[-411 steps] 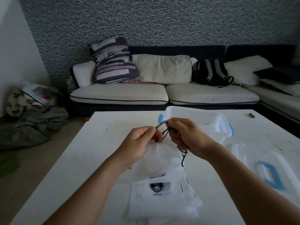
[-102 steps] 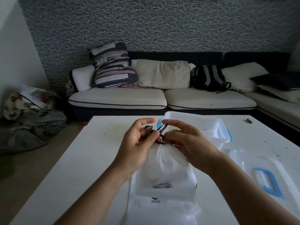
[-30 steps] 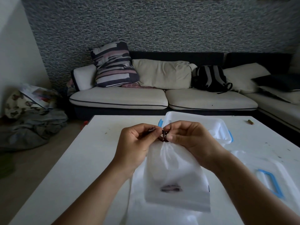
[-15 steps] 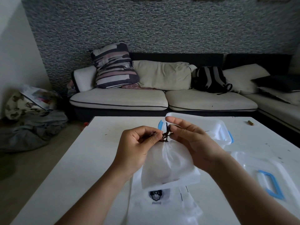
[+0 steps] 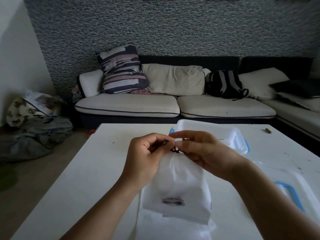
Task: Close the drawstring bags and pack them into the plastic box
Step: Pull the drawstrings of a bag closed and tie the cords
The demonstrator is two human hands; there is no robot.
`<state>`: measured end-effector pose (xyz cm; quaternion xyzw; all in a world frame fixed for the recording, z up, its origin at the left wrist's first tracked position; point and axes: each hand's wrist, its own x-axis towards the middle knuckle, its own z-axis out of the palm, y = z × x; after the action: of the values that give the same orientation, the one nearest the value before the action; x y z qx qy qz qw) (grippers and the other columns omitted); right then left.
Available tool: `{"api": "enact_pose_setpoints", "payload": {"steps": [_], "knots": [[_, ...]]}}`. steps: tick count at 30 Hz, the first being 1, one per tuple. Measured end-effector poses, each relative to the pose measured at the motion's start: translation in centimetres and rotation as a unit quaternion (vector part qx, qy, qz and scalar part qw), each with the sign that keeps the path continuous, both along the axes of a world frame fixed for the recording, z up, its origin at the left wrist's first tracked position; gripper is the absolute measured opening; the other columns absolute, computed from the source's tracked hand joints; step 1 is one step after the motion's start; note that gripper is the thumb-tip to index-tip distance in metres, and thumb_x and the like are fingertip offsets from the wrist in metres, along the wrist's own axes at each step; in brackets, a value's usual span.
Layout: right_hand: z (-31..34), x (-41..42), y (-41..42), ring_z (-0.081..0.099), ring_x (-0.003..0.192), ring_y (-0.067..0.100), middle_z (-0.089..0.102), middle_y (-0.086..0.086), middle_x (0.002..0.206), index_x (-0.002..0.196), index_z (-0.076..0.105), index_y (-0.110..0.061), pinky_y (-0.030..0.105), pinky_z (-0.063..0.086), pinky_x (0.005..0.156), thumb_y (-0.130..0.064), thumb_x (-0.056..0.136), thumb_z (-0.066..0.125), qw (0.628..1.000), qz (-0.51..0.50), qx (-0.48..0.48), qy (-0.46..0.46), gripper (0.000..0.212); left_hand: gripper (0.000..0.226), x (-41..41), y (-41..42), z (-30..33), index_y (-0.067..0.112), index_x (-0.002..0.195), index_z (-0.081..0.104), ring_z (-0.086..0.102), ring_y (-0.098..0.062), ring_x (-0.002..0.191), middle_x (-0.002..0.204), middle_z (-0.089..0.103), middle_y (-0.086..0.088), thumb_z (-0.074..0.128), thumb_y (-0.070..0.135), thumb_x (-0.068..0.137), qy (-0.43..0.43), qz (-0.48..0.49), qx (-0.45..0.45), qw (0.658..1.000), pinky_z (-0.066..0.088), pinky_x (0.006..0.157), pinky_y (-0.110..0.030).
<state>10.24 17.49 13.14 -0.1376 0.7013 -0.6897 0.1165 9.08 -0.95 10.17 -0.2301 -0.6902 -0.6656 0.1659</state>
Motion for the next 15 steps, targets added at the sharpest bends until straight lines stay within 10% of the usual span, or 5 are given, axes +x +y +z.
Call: {"api": "enact_pose_setpoints", "payload": {"steps": [7,15], "knots": [[0.2,-0.1,0.3,0.047,0.063,0.017,0.066,0.008,0.073,0.081,0.078,-0.012,0.03,0.039,0.059,-0.019,0.077,0.083,0.987,-0.044,0.137,0.071,0.01,0.009,0.2,0.2,-0.2,0.014,0.087,0.079,0.073,-0.01,0.081,0.082,0.078,0.004,0.074,0.007,0.084,0.003,-0.008,-0.037,0.999,0.054,0.076,-0.018],[0.4,0.1,0.7,0.049,0.059,0.018,0.059,0.008,0.068,0.088,0.072,-0.003,0.033,0.042,0.059,-0.02,0.088,0.075,0.976,-0.027,0.193,0.095,0.017,0.008,0.2,0.2,0.0,0.014,0.089,0.079,0.073,-0.008,0.082,0.083,0.078,0.007,0.074,0.009,0.085,-0.01,-0.024,-0.056,0.998,0.053,0.076,-0.015]]}}
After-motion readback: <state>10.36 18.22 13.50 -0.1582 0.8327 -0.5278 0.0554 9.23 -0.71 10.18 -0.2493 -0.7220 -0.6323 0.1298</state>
